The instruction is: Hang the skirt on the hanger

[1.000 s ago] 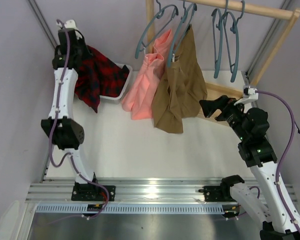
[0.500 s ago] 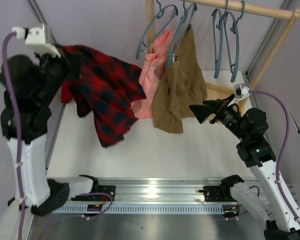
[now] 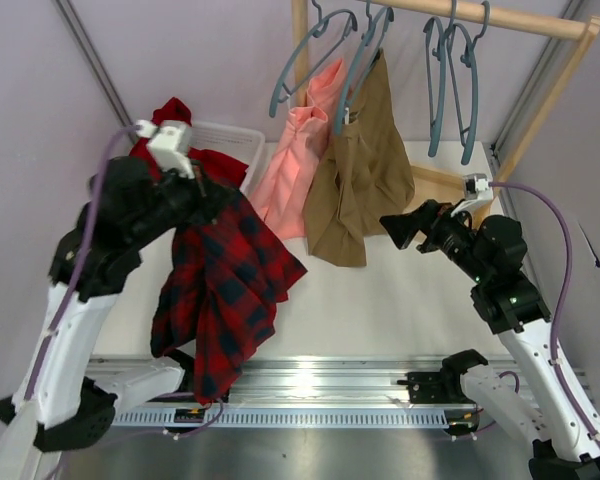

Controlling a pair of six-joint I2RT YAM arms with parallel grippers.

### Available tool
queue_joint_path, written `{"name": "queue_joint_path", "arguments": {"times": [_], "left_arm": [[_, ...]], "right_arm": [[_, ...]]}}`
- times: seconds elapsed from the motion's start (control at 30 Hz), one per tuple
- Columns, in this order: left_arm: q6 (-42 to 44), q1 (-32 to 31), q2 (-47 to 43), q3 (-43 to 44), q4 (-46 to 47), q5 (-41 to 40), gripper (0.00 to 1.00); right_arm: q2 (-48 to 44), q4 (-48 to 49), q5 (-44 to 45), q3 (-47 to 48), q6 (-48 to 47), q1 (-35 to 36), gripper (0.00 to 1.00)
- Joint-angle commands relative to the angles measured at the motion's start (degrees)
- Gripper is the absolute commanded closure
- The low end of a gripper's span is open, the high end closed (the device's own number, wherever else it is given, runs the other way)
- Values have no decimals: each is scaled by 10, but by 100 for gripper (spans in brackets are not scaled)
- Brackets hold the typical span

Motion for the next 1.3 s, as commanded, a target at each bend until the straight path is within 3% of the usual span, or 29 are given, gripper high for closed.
{"name": "queue_joint_path", "arguments": {"times": [0.0,0.1,0.2,0.37,0.5,0.57,0.63,0.7,0.77,0.97,1.27], "left_arm": [[-29,-86,29,-11,60,-61,100],[-35,-174,57,-34,74,-152,100],[-66,-231,98,-59,110,-177,100],[-101,-271,159,-90,183,-149,100],[-86,-280,222,-80,181,-144,100],[-81,-281,256,-82,172,-131,94],[-76,-282,274,-85,167,-115,78],[-66,-291,295,-71,151,-103,5],[-60,-300,303,-59,129,-123,1],[-66,-301,261,-72,49,-204,1],[-109,-299,137,-216,41,-222,1]], "right_arm": [[-6,-58,44,5,6,3,1],[-24,-88,63,0,-6,4,0],[-55,-111,102,0,-13,3,1],[-78,-156,152,4,-14,3,1],[-71,-165,118,0,-13,3,0],[-62,-154,101,0,-13,3,1],[-55,-139,86,0,-12,4,1],[-44,-128,84,0,-11,4,1],[-39,-125,83,0,-14,3,0],[-23,-141,91,-2,-8,3,1],[2,-115,43,-23,14,12,1]]}}
